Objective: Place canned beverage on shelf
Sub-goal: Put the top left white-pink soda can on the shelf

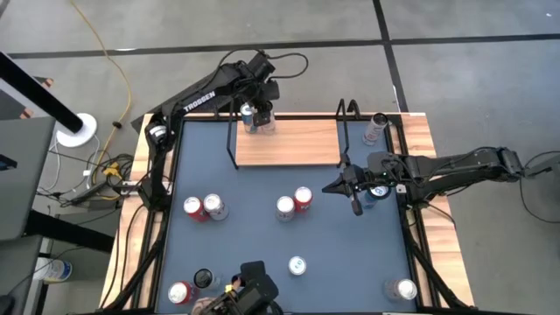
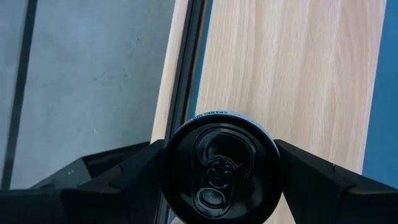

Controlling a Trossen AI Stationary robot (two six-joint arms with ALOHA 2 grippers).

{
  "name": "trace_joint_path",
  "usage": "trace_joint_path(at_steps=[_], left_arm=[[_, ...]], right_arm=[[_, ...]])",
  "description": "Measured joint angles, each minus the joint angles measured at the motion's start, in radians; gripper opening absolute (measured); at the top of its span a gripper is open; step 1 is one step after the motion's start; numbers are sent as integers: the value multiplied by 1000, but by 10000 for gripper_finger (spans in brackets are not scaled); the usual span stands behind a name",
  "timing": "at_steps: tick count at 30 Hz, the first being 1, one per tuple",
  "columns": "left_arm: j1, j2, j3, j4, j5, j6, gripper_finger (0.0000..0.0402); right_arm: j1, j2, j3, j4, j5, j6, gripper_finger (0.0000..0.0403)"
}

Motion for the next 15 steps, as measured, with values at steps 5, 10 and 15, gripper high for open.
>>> trace_joint_path(at_steps=[5, 10, 15], left_arm=[[0, 0, 0, 4, 11, 11, 258], [-1, 0, 0, 18, 19, 26, 258], [-1, 0, 0, 19, 18, 25, 259]], right_arm=[[0, 0, 0, 0, 0, 0, 0], [0, 0, 0, 0, 0, 0, 0], [0, 0, 0, 0, 0, 0, 0]])
